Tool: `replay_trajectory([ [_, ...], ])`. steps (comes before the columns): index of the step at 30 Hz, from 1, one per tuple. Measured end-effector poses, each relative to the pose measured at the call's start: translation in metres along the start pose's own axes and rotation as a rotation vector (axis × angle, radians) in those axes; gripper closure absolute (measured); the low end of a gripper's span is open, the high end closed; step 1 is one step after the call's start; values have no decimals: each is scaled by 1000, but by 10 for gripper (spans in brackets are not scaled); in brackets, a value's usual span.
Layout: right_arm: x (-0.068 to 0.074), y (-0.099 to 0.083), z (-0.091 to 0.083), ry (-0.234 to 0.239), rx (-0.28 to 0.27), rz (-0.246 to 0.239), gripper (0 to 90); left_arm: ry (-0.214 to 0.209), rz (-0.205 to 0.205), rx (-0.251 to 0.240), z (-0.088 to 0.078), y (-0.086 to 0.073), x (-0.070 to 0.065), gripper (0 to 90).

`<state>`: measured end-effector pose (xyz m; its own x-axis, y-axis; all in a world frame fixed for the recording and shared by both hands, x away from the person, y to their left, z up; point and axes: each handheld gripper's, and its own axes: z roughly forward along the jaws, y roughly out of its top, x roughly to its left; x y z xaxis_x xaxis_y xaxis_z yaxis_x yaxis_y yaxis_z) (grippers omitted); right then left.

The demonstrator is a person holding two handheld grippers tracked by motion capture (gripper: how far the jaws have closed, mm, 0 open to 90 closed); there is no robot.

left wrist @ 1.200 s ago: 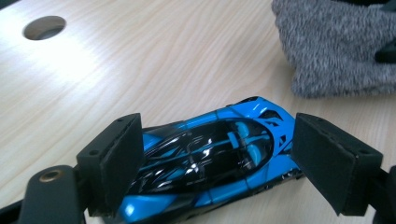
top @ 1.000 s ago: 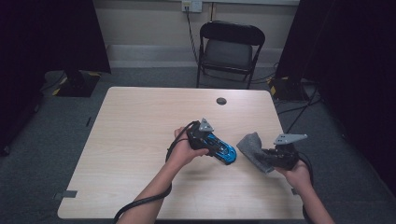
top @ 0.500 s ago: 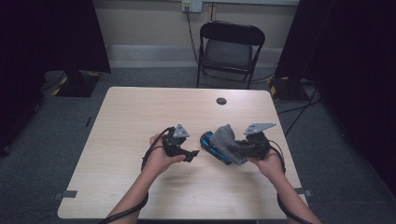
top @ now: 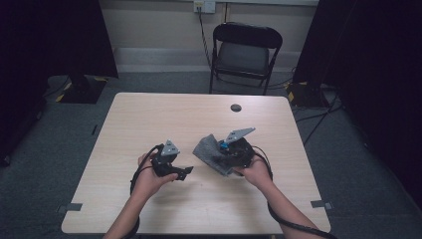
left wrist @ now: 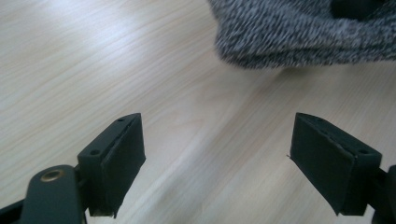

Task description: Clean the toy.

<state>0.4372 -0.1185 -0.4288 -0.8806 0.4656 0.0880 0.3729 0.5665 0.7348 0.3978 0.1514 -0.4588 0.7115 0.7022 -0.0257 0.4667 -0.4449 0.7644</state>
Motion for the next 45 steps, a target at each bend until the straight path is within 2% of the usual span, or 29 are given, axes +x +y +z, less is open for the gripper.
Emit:
replay_trajectory([
  [5,13,9,27,28,22,-31,713,6,-18,0,-10,-13,2,176],
  [9,20,11,41,54,29,-32,711,8,-32,7,-12,-21,2,176],
  [14,29,16,55,58,51,-51,710,6,-41,11,-14,-26,4,179],
  [15,32,18,62,60,60,-58,710,8,-43,10,-15,-27,4,180],
  [18,33,20,69,62,67,-60,708,9,-52,11,-19,-31,6,182],
  [25,34,29,92,58,86,-33,699,11,-68,19,-27,-40,10,201],
  [29,35,31,103,44,96,-13,622,1,-65,25,-31,-43,10,217],
  [31,35,32,102,48,93,-12,555,-9,-67,23,-32,-44,8,224],
  [35,35,34,93,36,72,-26,493,-24,-76,24,-31,-44,4,224],
  [37,29,35,78,13,47,-18,533,-40,-85,23,-30,-44,1,227],
  [39,27,35,74,22,48,-17,561,-47,-87,22,-29,-45,0,228],
  [41,22,32,68,9,55,-32,571,-57,-93,25,-28,-45,-2,228],
  [43,19,26,64,21,58,-41,606,-68,-95,33,-28,-45,-3,229],
  [45,15,18,62,37,56,-24,661,-73,-106,34,-27,-47,-5,226],
])
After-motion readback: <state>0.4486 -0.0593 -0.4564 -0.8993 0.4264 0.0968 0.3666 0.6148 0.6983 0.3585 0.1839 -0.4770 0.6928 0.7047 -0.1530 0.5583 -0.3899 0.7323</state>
